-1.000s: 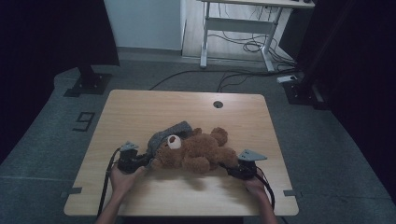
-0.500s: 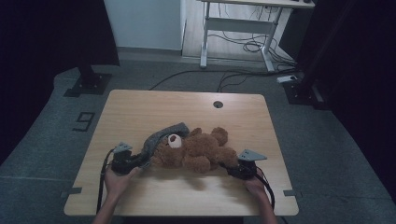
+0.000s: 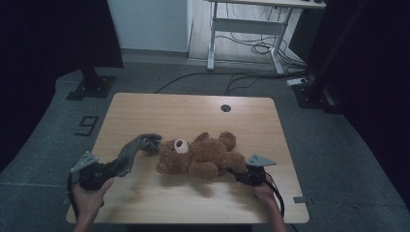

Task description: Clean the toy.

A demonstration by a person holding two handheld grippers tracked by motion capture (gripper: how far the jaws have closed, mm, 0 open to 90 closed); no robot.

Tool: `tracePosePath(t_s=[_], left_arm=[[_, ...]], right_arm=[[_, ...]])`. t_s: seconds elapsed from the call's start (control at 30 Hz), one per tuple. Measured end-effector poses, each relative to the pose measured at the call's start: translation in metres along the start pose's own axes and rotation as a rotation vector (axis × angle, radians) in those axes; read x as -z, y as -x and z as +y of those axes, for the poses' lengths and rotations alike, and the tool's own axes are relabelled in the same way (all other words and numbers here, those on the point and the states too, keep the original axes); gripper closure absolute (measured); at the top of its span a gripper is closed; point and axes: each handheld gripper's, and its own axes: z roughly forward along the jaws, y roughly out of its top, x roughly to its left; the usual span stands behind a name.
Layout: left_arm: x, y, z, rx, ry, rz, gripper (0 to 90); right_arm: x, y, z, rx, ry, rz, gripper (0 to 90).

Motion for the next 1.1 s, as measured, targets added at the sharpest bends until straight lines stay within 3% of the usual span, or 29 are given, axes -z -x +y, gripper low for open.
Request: tracePosePath(t_s=[0.13,0.23,0.3,0.4,0.5,0.57,0.7,0.9,0.97,1.1], left_arm=[[0.033,0.009,0.006,-0.042,0.045,0.0,81.2],[0.048,0.016,0.01,-0.074,0.058,0.008,81.0],[0.056,0.019,0.014,-0.087,0.064,0.01,80.6],[0.056,0.017,0.017,-0.089,0.056,0.027,80.0],[0.038,0.004,0.016,-0.056,0.011,0.041,79.5],[0.018,-0.011,0.014,-0.011,-0.027,0.048,79.3],[-0.02,-0.032,0.012,0.037,-0.086,0.075,79.1],[-0.075,-0.06,0.003,0.076,-0.251,0.153,77.8],[-0.085,-0.068,-0.002,0.09,-0.292,0.185,77.2],[-0.091,-0.077,-0.009,0.107,-0.322,0.206,76.7]], right_arm=[[0.0,0.0,0.0,0.001,0.0,0.0,56.0],[0.0,0.0,0.0,0.0,-0.001,0.001,55.9],[0.0,0.0,0.0,0.0,-0.002,0.001,55.7],[0.0,0.0,0.0,0.0,-0.003,0.001,55.5],[0.0,0.0,0.0,-0.001,-0.004,0.0,55.2],[0.0,0.0,0.0,-0.003,-0.005,0.002,55.2],[-0.001,0.001,0.0,-0.005,-0.005,0.005,55.1],[0.0,0.001,0.0,-0.005,-0.006,0.006,55.0],[0.0,0.001,0.0,-0.006,-0.007,0.007,54.9],[-0.001,0.001,0.0,-0.006,-0.008,0.008,54.9]])
